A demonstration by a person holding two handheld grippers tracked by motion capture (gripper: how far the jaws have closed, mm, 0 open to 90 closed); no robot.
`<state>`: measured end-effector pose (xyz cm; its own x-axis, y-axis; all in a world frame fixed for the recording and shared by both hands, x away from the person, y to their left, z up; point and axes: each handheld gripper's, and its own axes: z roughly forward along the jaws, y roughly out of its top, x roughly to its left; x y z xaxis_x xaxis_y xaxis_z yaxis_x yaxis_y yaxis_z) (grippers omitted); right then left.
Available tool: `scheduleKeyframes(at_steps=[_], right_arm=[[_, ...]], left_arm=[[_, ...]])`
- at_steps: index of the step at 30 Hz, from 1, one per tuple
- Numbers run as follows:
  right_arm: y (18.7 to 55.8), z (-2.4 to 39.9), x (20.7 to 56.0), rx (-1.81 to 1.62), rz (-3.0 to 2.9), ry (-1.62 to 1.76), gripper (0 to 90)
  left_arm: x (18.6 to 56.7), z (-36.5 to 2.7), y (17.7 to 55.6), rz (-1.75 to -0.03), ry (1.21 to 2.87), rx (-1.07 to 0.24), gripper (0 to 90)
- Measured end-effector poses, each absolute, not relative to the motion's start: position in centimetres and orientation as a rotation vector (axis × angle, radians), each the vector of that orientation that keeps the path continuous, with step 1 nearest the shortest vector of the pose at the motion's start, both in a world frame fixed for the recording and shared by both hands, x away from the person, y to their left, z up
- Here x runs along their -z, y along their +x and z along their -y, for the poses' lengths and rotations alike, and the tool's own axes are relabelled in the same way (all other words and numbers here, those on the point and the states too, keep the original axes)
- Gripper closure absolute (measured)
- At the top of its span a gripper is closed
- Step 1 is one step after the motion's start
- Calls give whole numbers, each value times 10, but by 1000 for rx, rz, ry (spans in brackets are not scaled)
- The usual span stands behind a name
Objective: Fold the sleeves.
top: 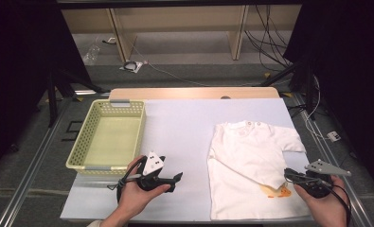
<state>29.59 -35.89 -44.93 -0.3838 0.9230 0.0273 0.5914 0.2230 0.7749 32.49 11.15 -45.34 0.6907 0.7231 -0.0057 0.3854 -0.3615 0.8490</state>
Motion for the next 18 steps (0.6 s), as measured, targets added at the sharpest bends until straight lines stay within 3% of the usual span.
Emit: scheduleKeyframes(at_steps=[18], right_arm=[[354,382,442,-958,-1960,1485,652]], left_arm=[[451,-115,324,-842,1957,-459,172]])
